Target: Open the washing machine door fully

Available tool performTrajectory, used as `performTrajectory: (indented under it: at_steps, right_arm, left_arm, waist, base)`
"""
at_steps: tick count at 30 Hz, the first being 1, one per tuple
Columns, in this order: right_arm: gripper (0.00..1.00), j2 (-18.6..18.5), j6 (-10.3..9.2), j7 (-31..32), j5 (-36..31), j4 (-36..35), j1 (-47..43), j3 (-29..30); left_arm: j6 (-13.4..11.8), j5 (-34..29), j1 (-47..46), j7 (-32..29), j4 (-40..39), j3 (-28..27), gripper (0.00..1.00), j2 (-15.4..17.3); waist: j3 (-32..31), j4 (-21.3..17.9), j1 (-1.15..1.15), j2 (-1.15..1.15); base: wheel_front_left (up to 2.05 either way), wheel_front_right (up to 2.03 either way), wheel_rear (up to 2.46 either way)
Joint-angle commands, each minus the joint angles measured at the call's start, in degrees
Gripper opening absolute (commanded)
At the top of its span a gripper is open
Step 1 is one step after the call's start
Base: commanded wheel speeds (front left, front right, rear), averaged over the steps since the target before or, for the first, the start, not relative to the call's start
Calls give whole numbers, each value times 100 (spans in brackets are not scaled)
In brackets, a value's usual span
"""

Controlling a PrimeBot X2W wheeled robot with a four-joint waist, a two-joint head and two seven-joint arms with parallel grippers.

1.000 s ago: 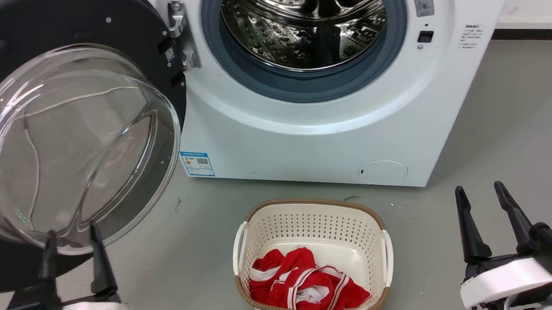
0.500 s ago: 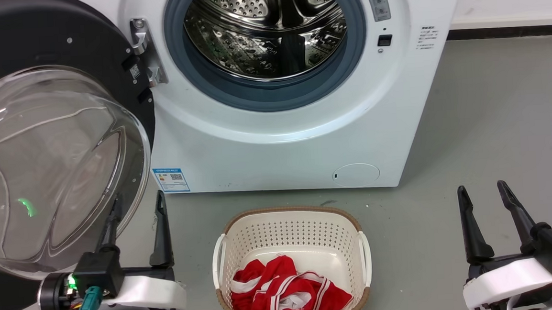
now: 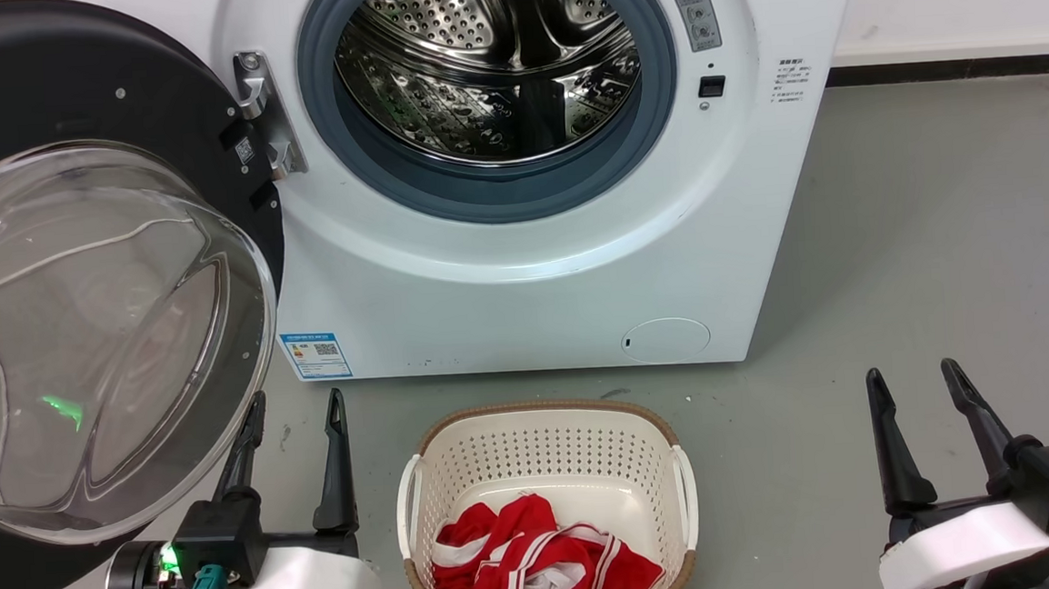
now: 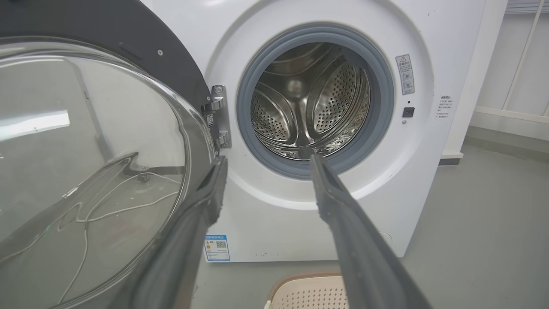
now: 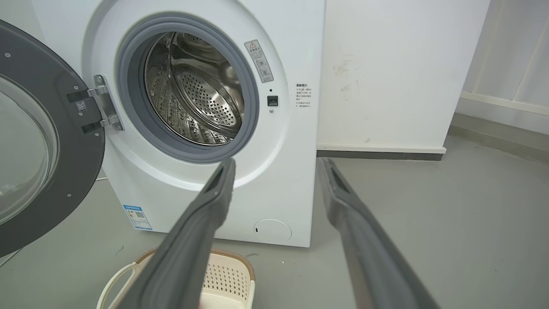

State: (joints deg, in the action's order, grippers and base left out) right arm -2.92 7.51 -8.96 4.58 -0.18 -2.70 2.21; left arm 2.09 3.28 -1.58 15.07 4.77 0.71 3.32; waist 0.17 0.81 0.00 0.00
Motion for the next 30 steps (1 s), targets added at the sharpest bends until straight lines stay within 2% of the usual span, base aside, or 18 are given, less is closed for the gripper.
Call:
performTrajectory:
  at_steps: [1,25,26,30]
  right_arm:
    - [100,9,-4,17,14,-25,-48,-9]
    - [100,9,-4,-43,92,56,3,-14]
    - [0,0,0,-12,55,48,2,-12]
    - [0,1,0,3,272,174,-28,-35]
  left_arm:
    - [-8,6,14,14,-25,-4,100,0]
    - [30,-25,-58,14,-22,-83,100,-8]
    - [31,1,-10,0,-6,-83,0,-7]
    - [56,205,-21,-100,207,-153,0,-20]
  waist:
    - [3,1,0,0]
    - [33,-50,0,0]
    - [33,-51,0,0]
    - [32,-52,0,0]
  base:
    - [0,0,0]
    - [0,0,0]
    - [0,0,0]
    - [0,0,0]
